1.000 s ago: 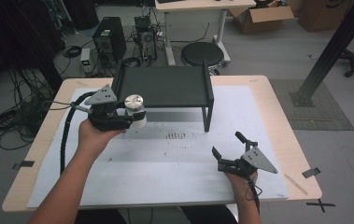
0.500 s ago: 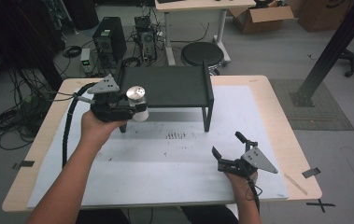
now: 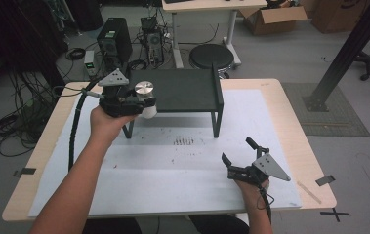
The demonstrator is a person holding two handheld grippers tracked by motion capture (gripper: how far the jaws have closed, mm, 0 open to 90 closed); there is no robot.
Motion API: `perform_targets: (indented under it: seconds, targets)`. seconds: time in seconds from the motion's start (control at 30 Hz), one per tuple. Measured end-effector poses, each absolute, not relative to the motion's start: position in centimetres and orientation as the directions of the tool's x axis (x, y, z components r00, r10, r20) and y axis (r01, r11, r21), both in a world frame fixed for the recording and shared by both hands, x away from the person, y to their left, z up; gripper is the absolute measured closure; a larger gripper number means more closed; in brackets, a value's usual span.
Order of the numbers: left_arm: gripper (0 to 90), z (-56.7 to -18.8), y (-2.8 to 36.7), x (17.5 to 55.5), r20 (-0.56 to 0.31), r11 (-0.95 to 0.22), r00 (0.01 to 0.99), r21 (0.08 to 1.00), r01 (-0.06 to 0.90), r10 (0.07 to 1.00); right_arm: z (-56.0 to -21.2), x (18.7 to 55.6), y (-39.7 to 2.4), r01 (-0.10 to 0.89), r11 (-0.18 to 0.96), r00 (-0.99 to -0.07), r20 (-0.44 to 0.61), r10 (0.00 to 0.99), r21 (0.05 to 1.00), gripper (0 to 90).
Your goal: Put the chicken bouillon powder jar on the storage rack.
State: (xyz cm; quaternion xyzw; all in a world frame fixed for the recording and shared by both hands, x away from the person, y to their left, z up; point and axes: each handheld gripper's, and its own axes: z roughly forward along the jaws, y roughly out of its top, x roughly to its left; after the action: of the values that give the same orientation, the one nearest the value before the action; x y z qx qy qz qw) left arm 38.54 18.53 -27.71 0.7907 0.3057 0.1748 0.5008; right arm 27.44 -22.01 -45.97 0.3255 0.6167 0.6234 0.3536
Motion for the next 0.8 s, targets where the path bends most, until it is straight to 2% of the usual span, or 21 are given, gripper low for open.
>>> perform_targets:
  seconds: [0.8]
  targets:
    - [43.2,-28.2,17.2,43.0,-0.039,-0.284,0.666,0.885,0.369,0.745,-46.0,27.4,-22.1,-0.045,0.006,-0.538,-0.029,0.842,0.999,0.0]
